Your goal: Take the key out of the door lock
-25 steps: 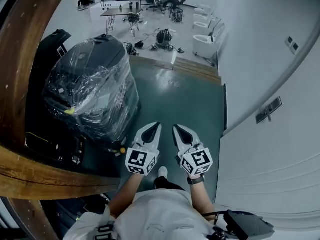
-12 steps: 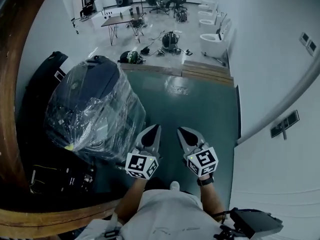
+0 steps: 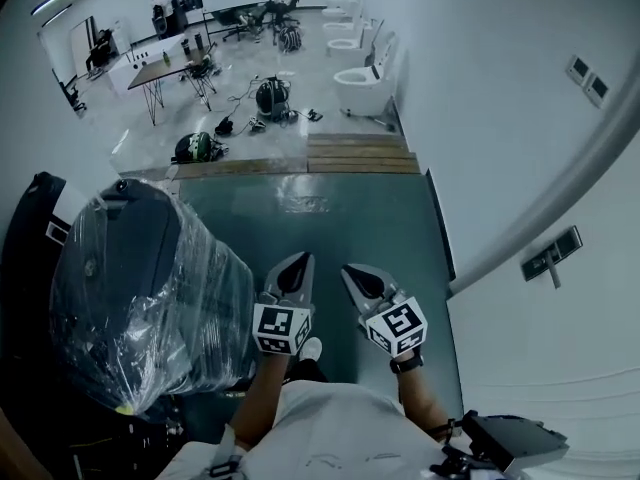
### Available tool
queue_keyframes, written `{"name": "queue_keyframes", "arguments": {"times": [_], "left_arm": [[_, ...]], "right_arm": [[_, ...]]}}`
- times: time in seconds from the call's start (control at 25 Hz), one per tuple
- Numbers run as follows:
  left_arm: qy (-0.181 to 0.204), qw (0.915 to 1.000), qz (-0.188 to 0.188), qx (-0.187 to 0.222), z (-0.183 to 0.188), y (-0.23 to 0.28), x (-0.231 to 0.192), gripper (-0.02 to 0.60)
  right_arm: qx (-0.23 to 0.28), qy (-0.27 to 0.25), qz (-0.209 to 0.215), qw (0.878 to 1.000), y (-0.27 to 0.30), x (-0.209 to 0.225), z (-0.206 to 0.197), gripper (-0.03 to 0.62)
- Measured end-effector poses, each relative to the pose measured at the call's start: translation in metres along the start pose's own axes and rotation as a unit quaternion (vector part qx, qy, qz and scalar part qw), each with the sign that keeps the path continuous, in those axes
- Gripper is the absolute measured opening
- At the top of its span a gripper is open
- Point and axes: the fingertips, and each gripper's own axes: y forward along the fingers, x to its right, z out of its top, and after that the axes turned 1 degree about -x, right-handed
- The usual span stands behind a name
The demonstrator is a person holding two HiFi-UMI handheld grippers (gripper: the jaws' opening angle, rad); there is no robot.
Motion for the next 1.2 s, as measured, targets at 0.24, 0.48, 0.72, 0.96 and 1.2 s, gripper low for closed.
{"name": "queue_keyframes", "arguments": {"times": [0.24, 0.48, 0.72, 0.96, 1.2], "left_arm": [[0.021, 0.9972, -0.068, 0.021, 0.031, 0.091, -0.035, -0.003], [0.012, 0.9802, -0.197, -0.009, 0.011, 0.164, 0.015, -0.002], [-0.009, 0.9505, -0.311, -0.007, 0.003, 0.230, 0.099, 0.000], [0.018, 0.8940, -0.448, 0.002, 0.023, 0.291, 0.241, 0.000], [0.029, 0.8544, -0.519, 0.011, 0.033, 0.324, 0.344, 0.000]], "right_arm": [[0.045, 0.045, -0.143, 0.988, 0.031, 0.089, 0.036, -0.003], [0.029, 0.066, -0.254, 0.964, -0.005, 0.148, 0.019, -0.003], [0.037, 0.060, -0.331, 0.941, -0.064, 0.214, 0.009, 0.001], [0.094, 0.076, -0.457, 0.881, -0.172, 0.298, 0.013, 0.002], [0.117, 0.079, -0.555, 0.820, -0.271, 0.334, 0.011, 0.002]]}}
